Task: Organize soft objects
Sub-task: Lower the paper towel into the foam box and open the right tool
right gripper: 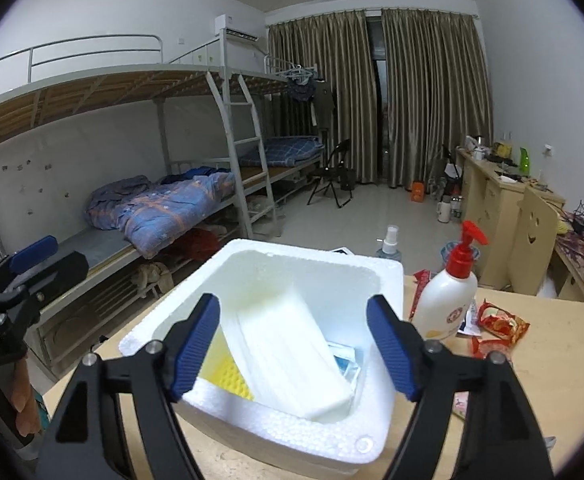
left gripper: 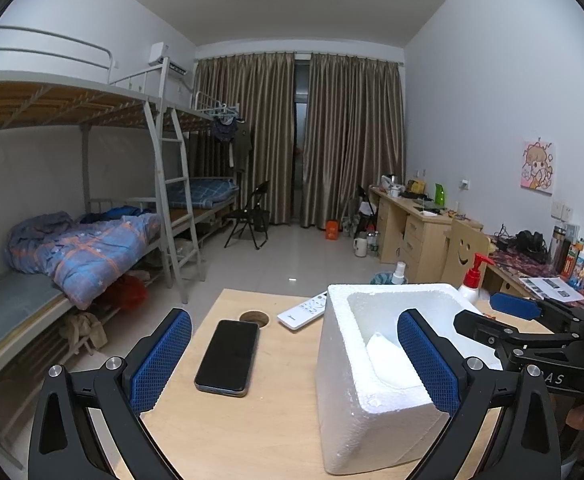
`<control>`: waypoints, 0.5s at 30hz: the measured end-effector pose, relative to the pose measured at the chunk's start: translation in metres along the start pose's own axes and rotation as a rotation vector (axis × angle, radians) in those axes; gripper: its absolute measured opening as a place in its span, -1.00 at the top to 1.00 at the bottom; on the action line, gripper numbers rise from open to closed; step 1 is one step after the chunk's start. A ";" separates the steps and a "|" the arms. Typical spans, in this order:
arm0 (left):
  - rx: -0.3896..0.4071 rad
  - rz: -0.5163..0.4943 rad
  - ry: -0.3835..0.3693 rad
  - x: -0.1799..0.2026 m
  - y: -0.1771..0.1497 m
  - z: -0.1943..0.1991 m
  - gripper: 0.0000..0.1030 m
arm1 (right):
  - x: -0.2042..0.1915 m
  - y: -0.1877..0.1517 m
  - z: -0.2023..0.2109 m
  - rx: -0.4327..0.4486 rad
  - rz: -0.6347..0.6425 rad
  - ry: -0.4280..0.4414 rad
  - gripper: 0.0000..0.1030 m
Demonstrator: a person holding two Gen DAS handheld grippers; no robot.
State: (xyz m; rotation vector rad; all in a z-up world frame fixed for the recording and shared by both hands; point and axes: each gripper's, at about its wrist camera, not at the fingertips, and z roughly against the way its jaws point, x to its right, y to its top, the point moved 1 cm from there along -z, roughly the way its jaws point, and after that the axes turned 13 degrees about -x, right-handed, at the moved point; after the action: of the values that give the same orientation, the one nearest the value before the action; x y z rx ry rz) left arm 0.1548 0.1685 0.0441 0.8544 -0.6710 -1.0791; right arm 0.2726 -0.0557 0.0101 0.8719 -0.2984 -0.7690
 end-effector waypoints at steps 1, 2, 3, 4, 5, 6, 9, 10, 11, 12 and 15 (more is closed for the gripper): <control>0.001 0.001 0.000 0.000 0.000 0.000 -1.00 | 0.001 0.000 0.001 0.001 -0.002 0.003 -0.60; 0.003 0.001 0.003 0.000 0.000 0.000 -1.00 | 0.001 -0.001 0.001 0.000 -0.002 -0.003 -0.63; 0.002 -0.001 0.002 0.001 0.001 0.000 -1.00 | 0.001 -0.001 0.002 -0.001 -0.002 -0.006 -0.63; 0.000 -0.001 0.003 0.001 0.000 0.000 -1.00 | 0.001 -0.002 0.002 0.000 -0.001 -0.004 -0.64; 0.000 0.000 0.003 0.001 0.000 0.000 -1.00 | 0.002 -0.002 0.003 0.002 -0.002 -0.002 -0.64; -0.001 -0.001 0.002 0.002 0.001 0.001 -1.00 | 0.002 -0.003 0.004 0.003 -0.001 0.000 -0.64; 0.000 -0.002 0.000 0.002 0.001 0.002 -1.00 | 0.003 -0.005 0.009 0.009 -0.002 -0.001 -0.65; 0.001 -0.001 -0.002 0.002 0.001 0.002 -1.00 | 0.003 -0.005 0.010 0.011 -0.002 -0.002 -0.65; 0.003 0.000 -0.003 0.003 0.001 0.004 -1.00 | 0.002 -0.005 0.011 0.013 -0.002 -0.002 -0.65; 0.002 -0.003 -0.004 0.006 0.000 0.005 -1.00 | 0.003 -0.006 0.013 0.014 -0.003 -0.002 -0.65; 0.004 -0.009 -0.006 0.011 -0.001 0.008 -1.00 | 0.006 -0.007 0.021 0.026 -0.007 -0.007 -0.66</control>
State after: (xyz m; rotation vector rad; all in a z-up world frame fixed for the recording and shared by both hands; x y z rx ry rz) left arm 0.1515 0.1563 0.0482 0.8583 -0.6754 -1.0891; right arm 0.2618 -0.0747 0.0171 0.8957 -0.3128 -0.7765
